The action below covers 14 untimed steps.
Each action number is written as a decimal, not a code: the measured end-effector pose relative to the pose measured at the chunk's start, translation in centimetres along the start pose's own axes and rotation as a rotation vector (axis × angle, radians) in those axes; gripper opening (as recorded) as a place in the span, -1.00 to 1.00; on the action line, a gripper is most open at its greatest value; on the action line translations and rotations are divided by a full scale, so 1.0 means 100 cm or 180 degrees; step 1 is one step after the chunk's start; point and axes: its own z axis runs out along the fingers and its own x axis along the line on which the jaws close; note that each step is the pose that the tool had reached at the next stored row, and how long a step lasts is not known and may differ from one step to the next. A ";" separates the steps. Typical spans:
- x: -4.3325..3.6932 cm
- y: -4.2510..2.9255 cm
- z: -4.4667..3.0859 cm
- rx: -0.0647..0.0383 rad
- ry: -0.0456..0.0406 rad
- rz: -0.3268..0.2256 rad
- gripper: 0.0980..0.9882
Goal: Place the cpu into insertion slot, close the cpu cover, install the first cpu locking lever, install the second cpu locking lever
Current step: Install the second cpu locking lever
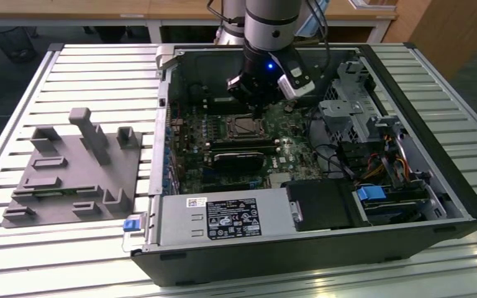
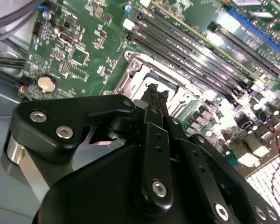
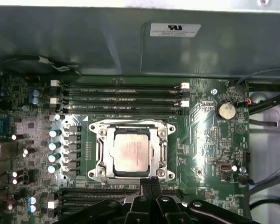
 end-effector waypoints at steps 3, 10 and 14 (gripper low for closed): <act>-0.0001 -0.0037 0.0018 -0.0044 0.0035 0.0003 -0.98; 0.0000 -0.0177 0.0092 -0.0069 0.0035 0.0003 -0.98; 0.0022 -0.0211 0.0107 -0.0068 0.0035 0.0003 -0.98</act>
